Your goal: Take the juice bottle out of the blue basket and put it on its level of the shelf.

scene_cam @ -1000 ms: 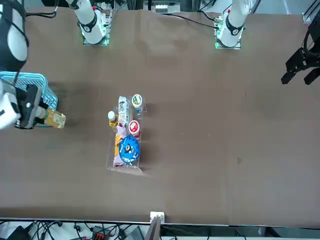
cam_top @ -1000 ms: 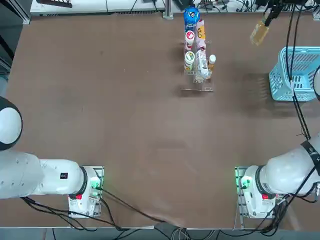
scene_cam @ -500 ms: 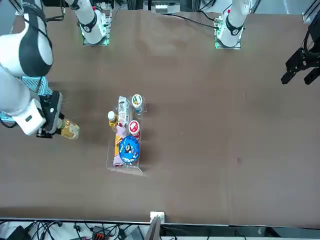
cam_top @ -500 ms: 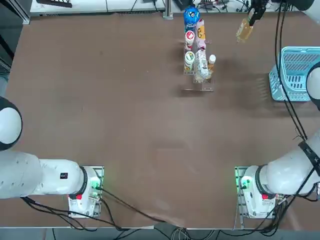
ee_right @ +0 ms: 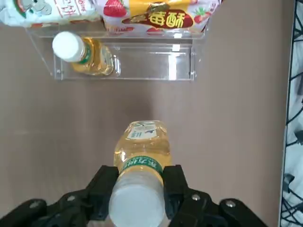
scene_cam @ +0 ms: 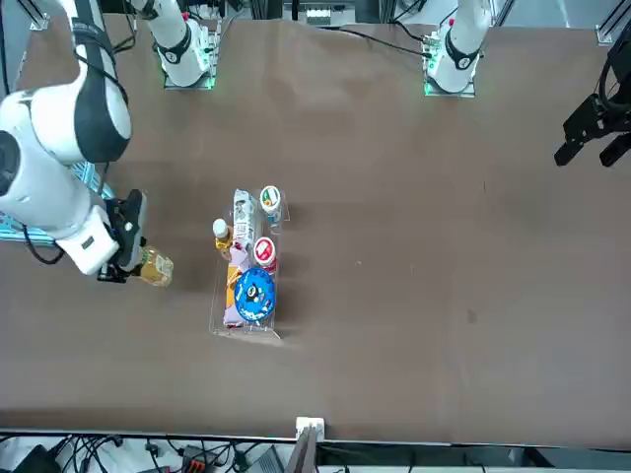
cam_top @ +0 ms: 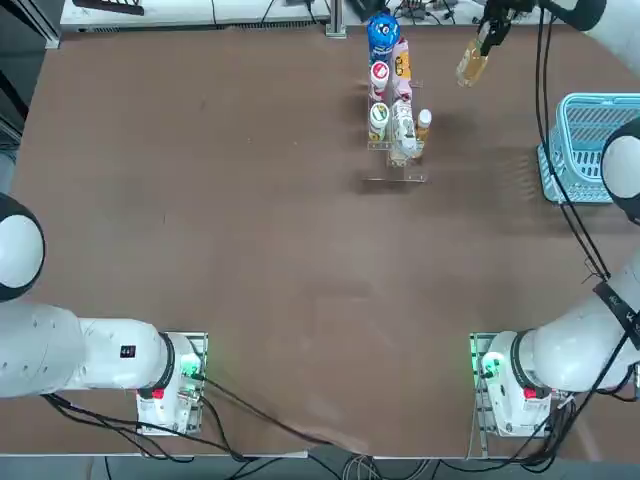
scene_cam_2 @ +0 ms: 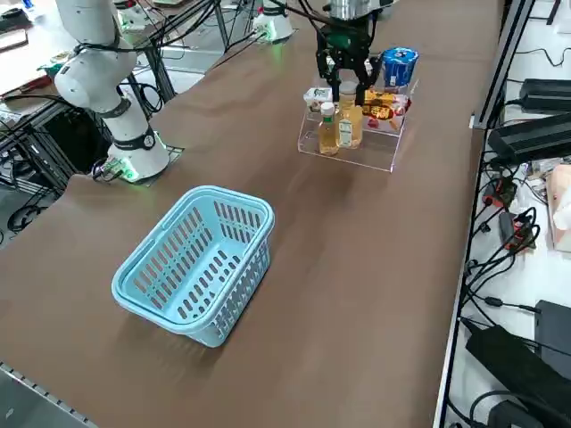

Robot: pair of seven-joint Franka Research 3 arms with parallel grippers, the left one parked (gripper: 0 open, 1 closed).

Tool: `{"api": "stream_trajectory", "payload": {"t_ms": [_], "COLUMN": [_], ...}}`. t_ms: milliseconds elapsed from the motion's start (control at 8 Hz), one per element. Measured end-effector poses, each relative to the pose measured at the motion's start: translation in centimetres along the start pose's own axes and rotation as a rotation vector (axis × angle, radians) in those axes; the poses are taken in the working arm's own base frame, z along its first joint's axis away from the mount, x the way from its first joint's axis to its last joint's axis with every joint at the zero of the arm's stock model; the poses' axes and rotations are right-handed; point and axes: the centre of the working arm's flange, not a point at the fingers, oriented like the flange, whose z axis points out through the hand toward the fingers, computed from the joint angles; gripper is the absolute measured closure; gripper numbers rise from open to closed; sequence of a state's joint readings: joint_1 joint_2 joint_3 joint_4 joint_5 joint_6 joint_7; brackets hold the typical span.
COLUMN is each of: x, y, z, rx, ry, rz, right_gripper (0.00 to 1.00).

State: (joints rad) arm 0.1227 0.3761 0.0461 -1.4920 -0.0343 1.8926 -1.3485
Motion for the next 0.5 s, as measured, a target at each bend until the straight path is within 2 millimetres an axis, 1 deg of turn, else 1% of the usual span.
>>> {"api": "stream_trajectory", "payload": {"t_ms": [250,500], "x": [2.0,4.6], "y": [0.2,0.0], "z": [1.4,2.5], "rx": [-0.009,-0.012], "ry": [0.004,0.007], "rz": [-0.020,-0.034], "right_gripper": [0.44,0.44]}}
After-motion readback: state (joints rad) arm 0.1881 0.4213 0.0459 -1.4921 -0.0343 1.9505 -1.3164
